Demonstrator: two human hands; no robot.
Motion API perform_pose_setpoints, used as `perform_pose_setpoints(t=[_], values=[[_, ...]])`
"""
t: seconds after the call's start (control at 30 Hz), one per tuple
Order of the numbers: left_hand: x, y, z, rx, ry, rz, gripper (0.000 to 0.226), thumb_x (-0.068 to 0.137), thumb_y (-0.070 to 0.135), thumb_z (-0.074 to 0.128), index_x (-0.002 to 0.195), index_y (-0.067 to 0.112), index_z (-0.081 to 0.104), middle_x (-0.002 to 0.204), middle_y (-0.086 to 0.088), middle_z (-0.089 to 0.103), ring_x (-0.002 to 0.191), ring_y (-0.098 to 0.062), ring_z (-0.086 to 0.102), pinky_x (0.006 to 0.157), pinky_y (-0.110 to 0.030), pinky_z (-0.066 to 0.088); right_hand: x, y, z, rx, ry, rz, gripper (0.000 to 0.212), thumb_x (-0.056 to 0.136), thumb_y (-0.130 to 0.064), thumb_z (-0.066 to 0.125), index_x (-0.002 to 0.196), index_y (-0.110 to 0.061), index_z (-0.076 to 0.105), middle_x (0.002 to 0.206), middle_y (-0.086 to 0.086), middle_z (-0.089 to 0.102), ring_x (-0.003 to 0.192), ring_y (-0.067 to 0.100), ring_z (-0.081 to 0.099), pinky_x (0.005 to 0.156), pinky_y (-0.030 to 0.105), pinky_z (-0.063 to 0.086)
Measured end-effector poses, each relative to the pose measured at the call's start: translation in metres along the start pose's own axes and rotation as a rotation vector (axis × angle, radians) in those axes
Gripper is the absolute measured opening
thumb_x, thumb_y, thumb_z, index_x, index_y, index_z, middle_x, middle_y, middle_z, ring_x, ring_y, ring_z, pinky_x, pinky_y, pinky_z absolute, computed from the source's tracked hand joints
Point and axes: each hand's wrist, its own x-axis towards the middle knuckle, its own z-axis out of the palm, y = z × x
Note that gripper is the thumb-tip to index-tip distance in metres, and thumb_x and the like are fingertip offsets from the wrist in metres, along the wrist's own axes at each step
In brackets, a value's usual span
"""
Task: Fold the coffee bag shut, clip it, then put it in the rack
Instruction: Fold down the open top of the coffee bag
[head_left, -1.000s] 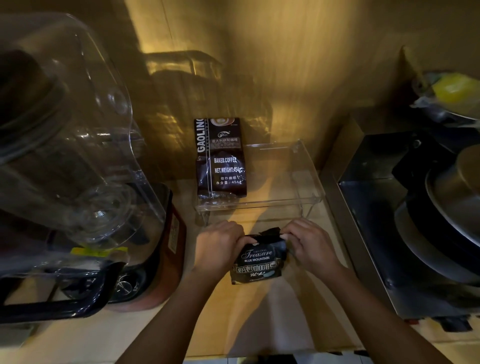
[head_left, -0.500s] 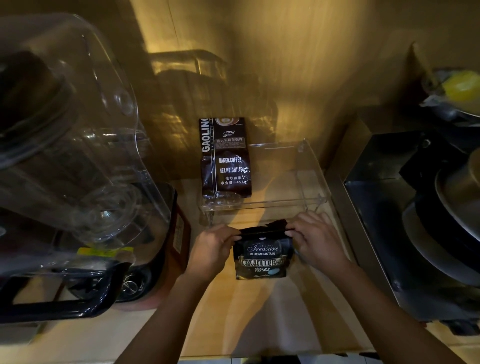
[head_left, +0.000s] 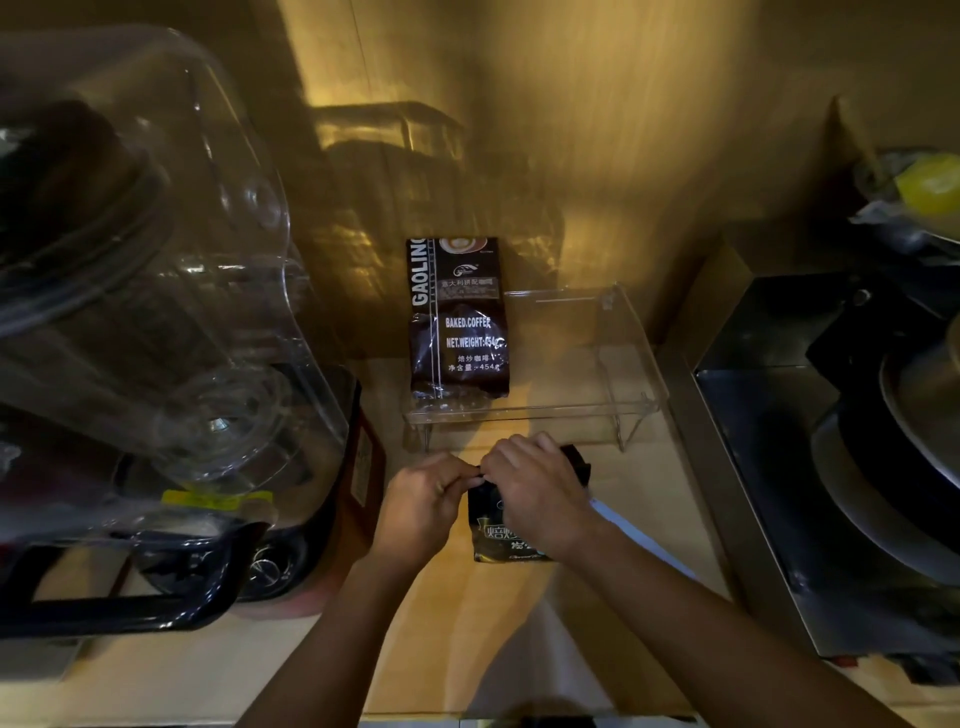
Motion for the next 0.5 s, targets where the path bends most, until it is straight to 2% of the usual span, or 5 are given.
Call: perform_pose_setpoints(t=[0.17,0.3,0.37,0.43,0.5], values=[[-0.003,-0.003,0.001,-0.021,0.011,-0.037,0.007,0.077,0.000,0.068,0.078,0.007,0.070,0.071,-0.008,0.068,0.066,-0.017,0.063,0.060,-0.030,0.047,-0.010,0.008,0.008,-0.025,0.158,-0.001,0.018,0.080,-0.011,0.060,0.063,-0.009,0.054,0.057,0.005,0.058,0.053,0.021,0.051,0.060,0.030,0.027],[-0.004,-0.003,0.001,-0.041,0.022,-0.041,0.006,0.077,0.000,0.069,0.077,0.007,0.070,0.071,-0.008,0.069,0.066,-0.017,0.063,0.061,-0.026,0.047,-0.018,0.021,0.002,0.053,0.102,-0.011,0.016,0.064,0.001,0.072,0.072,-0.006,0.060,0.067,0.007,0.066,0.061,0.022,0.061,0.064,0.030,0.028],[-0.003,-0.003,0.001,-0.051,0.027,-0.052,0.006,0.077,0.001,0.068,0.077,0.007,0.070,0.071,-0.007,0.069,0.067,-0.017,0.063,0.061,-0.025,0.047,-0.021,0.027,-0.004,0.044,0.104,0.041,0.009,0.073,-0.008,0.067,0.067,-0.008,0.060,0.064,0.006,0.066,0.059,0.022,0.060,0.063,0.030,0.029],[-0.004,-0.004,0.001,-0.056,0.026,-0.065,0.007,0.078,0.002,0.068,0.078,0.009,0.070,0.072,-0.005,0.069,0.067,-0.015,0.063,0.061,-0.026,0.048,-0.024,0.031,-0.008,0.033,0.142,0.095,0.025,0.083,-0.024,0.053,0.061,-0.012,0.059,0.058,0.004,0.063,0.055,0.021,0.057,0.062,0.031,0.030],[-0.006,-0.005,0.000,-0.057,0.020,-0.068,0.008,0.079,0.003,0.068,0.079,0.010,0.071,0.072,-0.004,0.069,0.067,-0.014,0.063,0.061,-0.026,0.048,-0.028,0.033,-0.011,0.037,0.160,0.127,0.031,0.082,-0.030,0.054,0.058,-0.012,0.058,0.053,0.004,0.061,0.052,0.020,0.055,0.061,0.030,0.031]])
